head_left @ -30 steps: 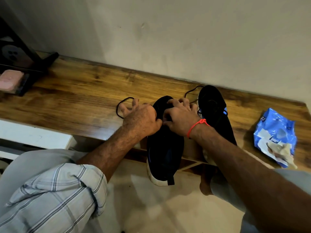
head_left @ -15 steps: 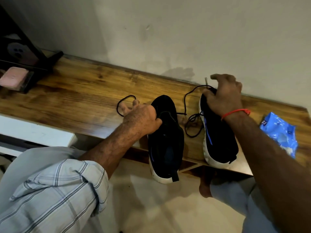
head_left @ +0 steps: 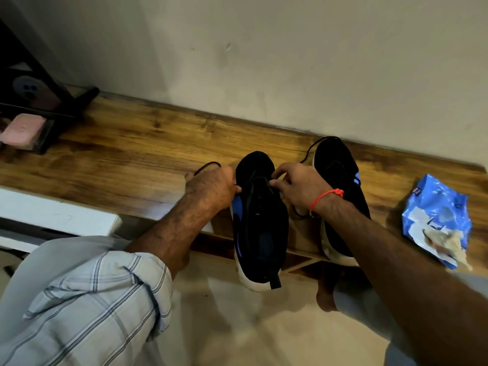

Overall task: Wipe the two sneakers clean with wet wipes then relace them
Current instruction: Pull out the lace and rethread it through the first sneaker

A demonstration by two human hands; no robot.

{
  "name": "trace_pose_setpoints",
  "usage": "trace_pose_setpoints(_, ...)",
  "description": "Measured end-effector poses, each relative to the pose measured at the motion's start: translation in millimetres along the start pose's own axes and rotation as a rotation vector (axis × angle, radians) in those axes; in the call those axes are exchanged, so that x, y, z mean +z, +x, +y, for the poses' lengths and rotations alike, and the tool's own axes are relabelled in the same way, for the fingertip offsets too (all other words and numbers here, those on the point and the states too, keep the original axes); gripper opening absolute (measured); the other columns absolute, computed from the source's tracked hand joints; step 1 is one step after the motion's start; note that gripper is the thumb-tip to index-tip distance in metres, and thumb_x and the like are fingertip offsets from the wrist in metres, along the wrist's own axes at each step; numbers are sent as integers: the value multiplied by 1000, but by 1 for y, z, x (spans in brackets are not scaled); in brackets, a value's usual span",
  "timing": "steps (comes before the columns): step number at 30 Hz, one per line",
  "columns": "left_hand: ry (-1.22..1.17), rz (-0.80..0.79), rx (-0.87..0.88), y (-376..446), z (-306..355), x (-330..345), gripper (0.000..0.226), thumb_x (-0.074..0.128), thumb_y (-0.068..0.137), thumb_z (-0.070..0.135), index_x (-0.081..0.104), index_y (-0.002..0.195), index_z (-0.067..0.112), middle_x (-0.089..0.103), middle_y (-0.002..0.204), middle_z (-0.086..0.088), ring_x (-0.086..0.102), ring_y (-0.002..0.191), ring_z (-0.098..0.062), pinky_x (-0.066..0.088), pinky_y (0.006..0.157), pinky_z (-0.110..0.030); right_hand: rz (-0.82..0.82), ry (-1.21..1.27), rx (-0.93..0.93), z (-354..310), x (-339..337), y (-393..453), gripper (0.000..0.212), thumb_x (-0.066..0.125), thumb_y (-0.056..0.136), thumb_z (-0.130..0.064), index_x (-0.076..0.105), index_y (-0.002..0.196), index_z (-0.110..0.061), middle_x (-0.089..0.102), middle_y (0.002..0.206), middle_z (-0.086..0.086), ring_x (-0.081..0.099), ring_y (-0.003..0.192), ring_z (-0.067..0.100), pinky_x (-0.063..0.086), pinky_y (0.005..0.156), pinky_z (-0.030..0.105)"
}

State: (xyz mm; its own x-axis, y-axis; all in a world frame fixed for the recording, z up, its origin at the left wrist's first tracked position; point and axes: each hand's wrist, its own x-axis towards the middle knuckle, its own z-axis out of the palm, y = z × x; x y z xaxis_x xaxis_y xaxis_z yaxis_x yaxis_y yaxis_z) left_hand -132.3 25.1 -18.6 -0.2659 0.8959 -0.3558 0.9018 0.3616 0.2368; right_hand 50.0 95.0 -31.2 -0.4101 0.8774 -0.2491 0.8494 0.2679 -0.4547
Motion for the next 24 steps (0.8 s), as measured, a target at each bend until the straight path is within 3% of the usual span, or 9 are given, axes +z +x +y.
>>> trace_pose_setpoints(3,-25,52,-62,2,-12,-22,20,58,99,46,63,106,28,66,104,0,62,100,-23,47,99,-50,77,23,-5,1,-8,-1,17,64,95,-30,72,94,-15,69,92,3,62,97,19,49,79,27)
trace_pose_setpoints(5,19,137,-102,2,-21,-32,18,64,97,38,63,112,28,64,115,-5,58,110,-28,46,100,-53,108,44,-21,3,-9,-2,19,65,95,-30,73,89,-13,70,88,5,62,94,19,54,82,33)
trace_pose_setpoints(9,197,229,-69,1,-19,-31,75,78,84,29,37,146,35,31,153,-12,29,138,-40,30,109,-64,123,63,-18,3,-7,0,14,63,96,-24,72,94,-13,70,94,7,65,87,19,57,77,32)
trace_pose_setpoints(12,175,180,108,1,-5,-13,52,65,95,40,45,143,41,40,151,-3,32,137,-33,29,109,-59,132,60,-44,-1,-8,0,15,59,98,-22,72,100,-15,70,97,5,64,92,18,51,76,26)
trace_pose_setpoints(15,99,56,135,-1,3,3,45,56,100,45,47,142,31,46,146,-4,39,137,-31,26,114,-56,108,94,-82,-8,-7,-3,23,60,97,-36,71,103,-16,69,92,1,63,91,17,52,80,28)
trace_pose_setpoints(17,68,77,117,0,5,7,43,58,100,42,48,138,25,48,140,-7,49,130,-31,30,112,-53,73,143,-52,-12,-2,-6,33,62,93,-48,69,104,-18,67,89,-1,62,85,13,53,71,26)
trace_pose_setpoints(19,18,77,107,1,5,8,39,60,99,40,50,133,23,48,135,-8,55,120,-32,41,102,-48,29,167,0,-15,4,-8,43,63,88,-57,65,108,-19,63,89,-2,60,83,13,43,58,20)
trace_pose_setpoints(21,-57,74,122,4,3,9,35,62,99,35,52,130,22,49,131,-7,56,117,-32,49,92,-44,11,163,22,-16,7,-7,42,66,88,-52,61,112,-18,61,91,0,59,84,16,39,57,21)
trace_pose_setpoints(24,-68,106,196,6,3,13,31,62,100,29,55,130,24,56,131,-1,53,123,-25,44,96,-43,-18,274,80,-14,10,-4,30,67,90,-39,58,110,-18,64,94,4,64,81,20,44,53,23)
